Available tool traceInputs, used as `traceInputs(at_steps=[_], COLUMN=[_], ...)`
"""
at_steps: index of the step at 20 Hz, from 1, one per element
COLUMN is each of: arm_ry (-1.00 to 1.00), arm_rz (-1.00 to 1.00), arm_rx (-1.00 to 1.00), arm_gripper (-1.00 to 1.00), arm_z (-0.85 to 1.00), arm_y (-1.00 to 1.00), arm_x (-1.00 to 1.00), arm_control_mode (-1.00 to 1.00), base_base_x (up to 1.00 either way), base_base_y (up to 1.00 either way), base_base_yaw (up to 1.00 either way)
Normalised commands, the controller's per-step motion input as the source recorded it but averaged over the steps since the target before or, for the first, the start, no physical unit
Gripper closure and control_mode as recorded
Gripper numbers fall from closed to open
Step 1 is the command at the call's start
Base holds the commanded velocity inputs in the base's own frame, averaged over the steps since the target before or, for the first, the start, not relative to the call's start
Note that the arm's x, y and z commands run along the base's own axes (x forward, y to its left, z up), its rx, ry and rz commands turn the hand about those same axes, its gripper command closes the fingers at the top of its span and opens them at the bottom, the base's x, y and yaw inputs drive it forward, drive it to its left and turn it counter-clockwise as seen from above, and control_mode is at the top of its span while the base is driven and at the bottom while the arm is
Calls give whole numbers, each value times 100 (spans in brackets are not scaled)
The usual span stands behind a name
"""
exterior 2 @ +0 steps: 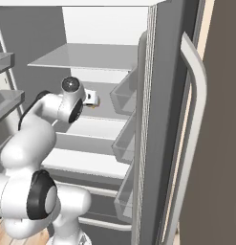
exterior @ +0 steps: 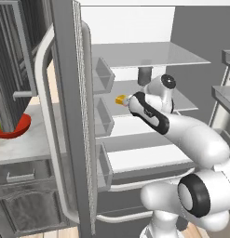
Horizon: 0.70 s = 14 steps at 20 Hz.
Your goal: Pick the cheese from the fridge and the cheese grater from the cabinet and place them next to the salad bowl.
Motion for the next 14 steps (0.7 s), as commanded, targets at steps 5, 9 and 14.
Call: traceInputs(at_steps=[5, 9, 14], arm_ry=[1, 13, 9], arm_rz=[3, 0, 0], arm_rx=[0, 0, 0], arm_gripper=[-100, -100, -100], arm_z=[0, 0, 0], arm_y=[3, 5, 1], arm_x=[33, 31, 29], arm_control_mode=[-100, -100, -100], base_base_x=[0, 0, 0], base_base_y=[0, 0, 0], base_base_yaw=[0, 0, 0])
